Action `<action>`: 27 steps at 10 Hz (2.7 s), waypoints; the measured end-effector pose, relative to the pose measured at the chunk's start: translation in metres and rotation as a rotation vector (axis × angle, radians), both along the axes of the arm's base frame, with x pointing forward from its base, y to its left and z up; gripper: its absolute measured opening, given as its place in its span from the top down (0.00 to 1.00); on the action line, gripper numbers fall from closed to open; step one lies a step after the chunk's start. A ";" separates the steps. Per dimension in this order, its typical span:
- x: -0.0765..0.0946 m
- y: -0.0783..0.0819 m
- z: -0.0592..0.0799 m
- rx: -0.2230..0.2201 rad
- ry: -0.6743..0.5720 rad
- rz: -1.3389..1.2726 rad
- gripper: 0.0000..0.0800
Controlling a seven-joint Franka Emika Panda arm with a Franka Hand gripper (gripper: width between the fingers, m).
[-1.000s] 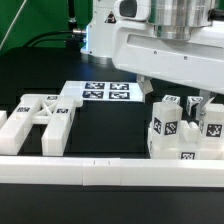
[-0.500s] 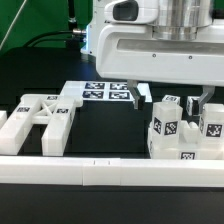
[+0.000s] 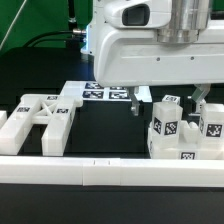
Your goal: Assemble chair
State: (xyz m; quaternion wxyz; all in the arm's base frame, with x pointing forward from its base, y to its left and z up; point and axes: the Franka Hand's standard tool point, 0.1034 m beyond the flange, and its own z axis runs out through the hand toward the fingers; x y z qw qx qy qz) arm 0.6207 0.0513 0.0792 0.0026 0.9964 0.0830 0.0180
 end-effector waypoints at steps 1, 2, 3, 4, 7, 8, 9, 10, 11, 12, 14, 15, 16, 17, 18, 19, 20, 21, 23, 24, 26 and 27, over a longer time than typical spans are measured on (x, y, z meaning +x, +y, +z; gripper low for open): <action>0.000 0.000 0.000 0.000 0.000 -0.006 0.22; 0.000 0.000 0.000 0.001 0.000 -0.013 0.44; 0.000 0.000 0.000 0.002 0.000 -0.045 0.65; 0.000 0.000 0.000 0.002 0.001 -0.058 0.65; 0.000 0.000 -0.001 0.017 -0.003 -0.325 0.64; 0.000 0.001 -0.001 0.022 -0.008 -0.432 0.64; 0.000 0.001 -0.001 0.026 -0.009 -0.535 0.64; 0.000 0.001 -0.001 0.029 -0.009 -0.627 0.64; 0.000 0.001 -0.002 0.033 -0.009 -0.712 0.64; 0.000 0.002 -0.002 0.039 -0.005 -0.821 0.64; -0.002 0.005 -0.002 0.041 0.018 -1.140 0.64; -0.001 0.005 -0.002 0.040 0.015 -1.215 0.64; -0.001 0.005 -0.002 0.041 0.012 -1.315 0.64; -0.001 0.005 -0.002 0.043 0.011 -1.360 0.64; 0.000 0.005 -0.002 0.044 0.011 -1.355 0.64; -0.001 0.005 -0.002 0.041 0.015 -1.315 0.64; -0.001 0.006 -0.001 0.035 0.024 -1.283 0.41; 0.000 0.005 0.000 0.033 0.022 -1.170 0.41; 0.001 0.004 0.001 0.030 0.021 -0.966 0.20; 0.001 0.003 0.001 0.028 0.021 -0.902 0.20; 0.001 0.003 0.000 0.024 0.021 -0.771 0.19; 0.001 0.000 0.000 0.022 0.021 -0.653 0.19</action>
Offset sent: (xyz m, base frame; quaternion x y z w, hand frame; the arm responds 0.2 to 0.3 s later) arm 0.0000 0.0000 0.0000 0.0000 0.0000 0.0000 1.0000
